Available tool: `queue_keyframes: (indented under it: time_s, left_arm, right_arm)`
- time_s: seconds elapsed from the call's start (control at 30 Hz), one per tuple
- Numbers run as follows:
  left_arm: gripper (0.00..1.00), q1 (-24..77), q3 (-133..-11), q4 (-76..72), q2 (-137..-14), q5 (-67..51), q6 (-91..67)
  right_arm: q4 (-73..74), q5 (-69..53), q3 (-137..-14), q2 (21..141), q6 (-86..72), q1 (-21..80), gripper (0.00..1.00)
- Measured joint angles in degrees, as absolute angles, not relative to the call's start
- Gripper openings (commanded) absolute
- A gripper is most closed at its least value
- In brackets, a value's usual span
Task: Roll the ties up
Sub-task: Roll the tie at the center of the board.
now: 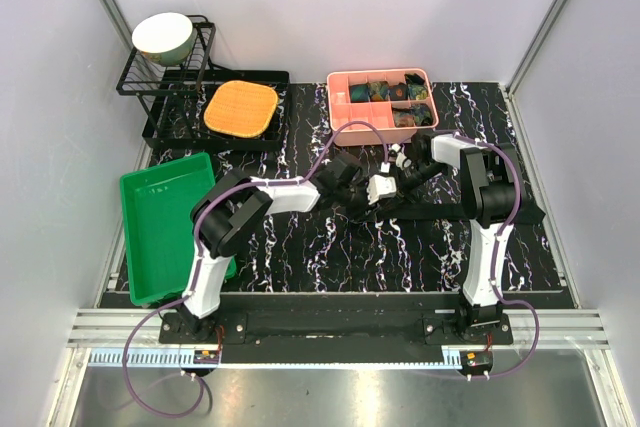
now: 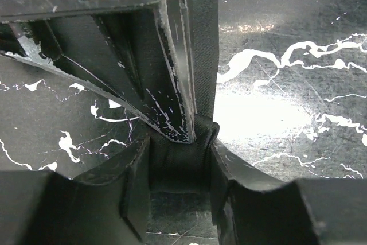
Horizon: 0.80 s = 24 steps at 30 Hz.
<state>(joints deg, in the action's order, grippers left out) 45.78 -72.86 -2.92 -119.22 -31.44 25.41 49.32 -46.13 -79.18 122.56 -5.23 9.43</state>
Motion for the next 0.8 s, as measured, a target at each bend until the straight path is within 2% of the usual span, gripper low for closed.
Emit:
queue_keyframes:
  time_s: [0.07, 0.1, 0.13, 0.2, 0.23, 0.3, 0.63, 0.77, 0.8]
  left_arm:
    - [0.24, 46.0, -72.82, -2.59, -119.04, -30.87, 25.71]
    - [0.2, 46.15, -72.75, -2.37, -118.87, -30.44, 25.78]
    - [0.14, 46.35, -72.71, -1.98, -118.67, -29.8, 25.89]
    - [0.09, 46.68, -72.71, -1.13, -118.32, -28.53, 26.02]
    - [0.04, 46.81, -72.6, -0.91, -118.13, -28.08, 26.11]
    - [0.01, 46.89, -71.9, -0.67, -117.47, -27.66, 26.35]
    - [0.0, 46.65, -66.61, 3.11, -112.71, -29.65, 31.18]
    - [0.0, 46.41, -66.59, 4.6, -112.53, -30.81, 33.17]
    - [0.0, 46.37, -66.61, 4.75, -112.51, -30.94, 33.41]
  right_arm:
    - [49.36, -46.48, -79.18, 122.56, -4.82, 9.43, 0.06]
    - [49.39, -46.65, -79.18, 122.56, -4.62, 9.43, 0.14]
    - [49.39, -46.92, -79.18, 122.56, -4.29, 9.43, 0.18]
    - [49.47, -47.24, -79.18, 122.54, -3.68, 9.43, 0.25]
    - [49.58, -47.37, -79.18, 122.52, -3.2, 9.43, 0.32]
    - [50.0, -47.37, -79.22, 122.43, -2.07, 9.32, 0.35]
    - [51.86, -42.52, -79.72, 120.49, 4.99, 6.57, 0.39]
    - [52.51, -40.93, -80.03, 120.46, 7.66, 6.57, 0.46]
    - [52.66, -40.86, -80.05, 120.46, 8.21, 6.59, 0.52]
